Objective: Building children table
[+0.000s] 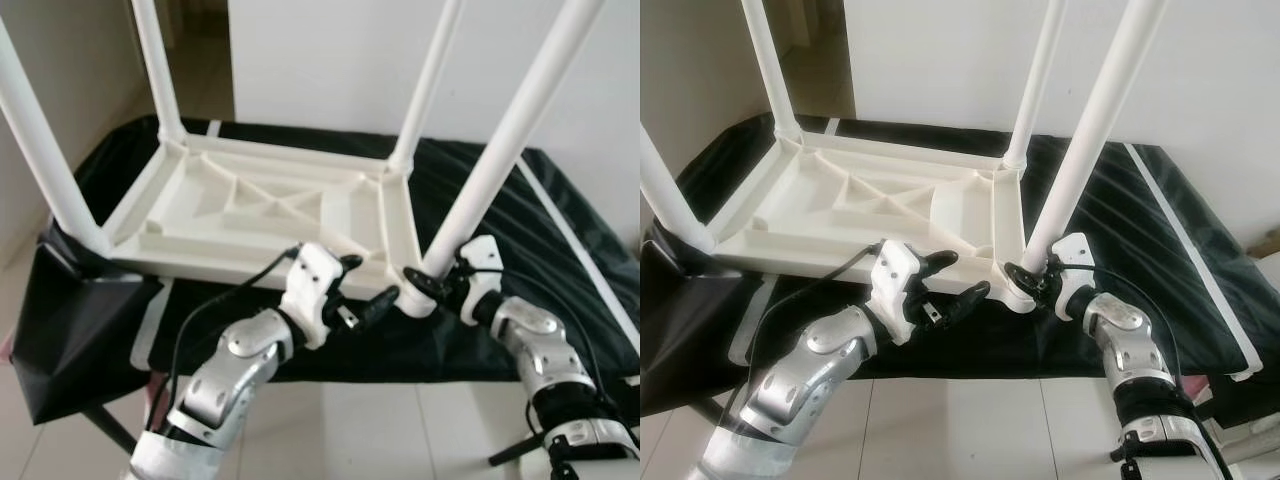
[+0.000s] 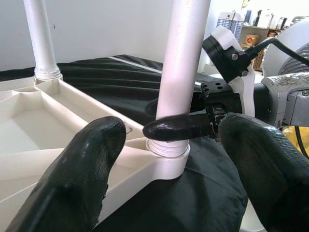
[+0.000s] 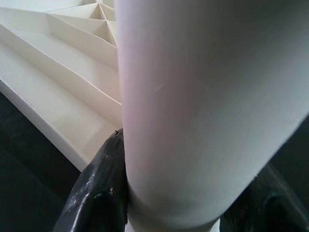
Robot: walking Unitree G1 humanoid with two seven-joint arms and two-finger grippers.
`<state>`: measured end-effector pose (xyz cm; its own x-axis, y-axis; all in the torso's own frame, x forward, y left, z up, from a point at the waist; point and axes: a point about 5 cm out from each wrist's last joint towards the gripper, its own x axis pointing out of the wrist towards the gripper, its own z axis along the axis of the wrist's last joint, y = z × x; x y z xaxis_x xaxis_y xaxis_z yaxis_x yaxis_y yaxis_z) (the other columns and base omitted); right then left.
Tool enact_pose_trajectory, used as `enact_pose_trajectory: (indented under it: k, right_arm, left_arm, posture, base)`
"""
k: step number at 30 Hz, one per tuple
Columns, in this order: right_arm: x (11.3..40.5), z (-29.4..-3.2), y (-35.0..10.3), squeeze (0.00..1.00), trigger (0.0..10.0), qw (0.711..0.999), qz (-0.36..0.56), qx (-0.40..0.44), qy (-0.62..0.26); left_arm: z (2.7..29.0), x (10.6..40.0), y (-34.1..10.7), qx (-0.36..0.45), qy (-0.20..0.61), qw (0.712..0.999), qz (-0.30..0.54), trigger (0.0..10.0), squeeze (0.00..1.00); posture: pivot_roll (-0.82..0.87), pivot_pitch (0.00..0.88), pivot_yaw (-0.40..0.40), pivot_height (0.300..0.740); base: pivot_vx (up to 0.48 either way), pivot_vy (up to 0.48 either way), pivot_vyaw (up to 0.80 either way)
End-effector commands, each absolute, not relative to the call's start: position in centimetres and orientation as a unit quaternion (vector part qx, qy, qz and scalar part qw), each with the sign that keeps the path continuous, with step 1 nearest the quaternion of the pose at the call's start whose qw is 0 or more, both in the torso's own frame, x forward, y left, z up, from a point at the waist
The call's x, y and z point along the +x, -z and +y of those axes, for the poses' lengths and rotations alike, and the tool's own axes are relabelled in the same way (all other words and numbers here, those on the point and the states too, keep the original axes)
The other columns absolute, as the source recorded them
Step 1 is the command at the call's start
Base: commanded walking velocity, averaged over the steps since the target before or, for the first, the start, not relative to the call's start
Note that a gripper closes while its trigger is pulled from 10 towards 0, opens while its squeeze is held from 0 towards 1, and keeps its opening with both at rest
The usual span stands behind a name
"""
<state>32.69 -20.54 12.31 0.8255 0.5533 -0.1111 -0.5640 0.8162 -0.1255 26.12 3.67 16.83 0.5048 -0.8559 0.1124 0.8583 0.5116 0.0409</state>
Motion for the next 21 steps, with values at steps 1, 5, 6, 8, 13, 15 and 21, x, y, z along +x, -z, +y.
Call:
enact_pose_trajectory:
  k: [1,5,6,8,13,15,21]
  right_arm:
    - [32.7,-20.6,-11.5,0.0,10.0,0.955,0.053,-0.075,-0.281]
    - [32.7,-20.7,-11.6,0.0,10.0,0.962,0.045,-0.063,-0.26]
    - [32.7,-20.7,-11.6,0.0,10.0,0.969,0.038,-0.05,-0.239]
    - [32.7,-20.8,-11.6,0.0,10.0,0.974,0.034,-0.04,-0.219]
    - [32.5,-20.3,-11.6,0.0,10.0,0.989,0.019,-0.007,-0.145]
    - [32.4,-20.1,-11.8,0.0,10.0,0.991,0.011,0.001,-0.135]
    - [31.9,-19.4,-11.3,0.0,10.0,0.998,0.018,0.054,0.006]
  left_arm:
    - [3.5,26.0,-16.8,-0.006,0.508,0.859,-0.061,10.0,0.0]
    - [3.5,26.0,-16.8,-0.007,0.509,0.859,-0.061,10.0,0.0]
    - [3.5,26.0,-16.8,-0.007,0.509,0.858,-0.061,10.0,0.0]
    - [3.5,25.9,-16.8,-0.007,0.51,0.858,-0.06,10.0,0.0]
    - [3.5,25.8,-16.7,-0.008,0.514,0.856,-0.058,10.0,0.0]
    - [3.6,25.7,-16.8,-0.009,0.514,0.856,-0.058,10.0,0.0]
    - [3.4,25.7,-16.8,-0.013,0.521,0.852,-0.056,10.0,0.0]
  posture:
    - [0.03,0.0,-0.097,0.74]
    - [0.03,0.0,-0.097,0.74]
    - [0.03,0.0,-0.092,0.74]
    - [0.03,0.0,-0.092,0.74]
    - [0.02,0.006,-0.081,0.74]
    - [0.02,0.006,-0.081,0.74]
    - [0.01,0.022,-0.075,0.74]
  base:
    - [0.0,0.0,0.0]
    - [0.0,0.0,0.0]
    - [0.0,0.0,0.0]
    - [0.0,0.0,0.0]
    - [0.0,0.0,0.0]
    - [0.0,0.0,0.0]
    - [0.0,0.0,0.0]
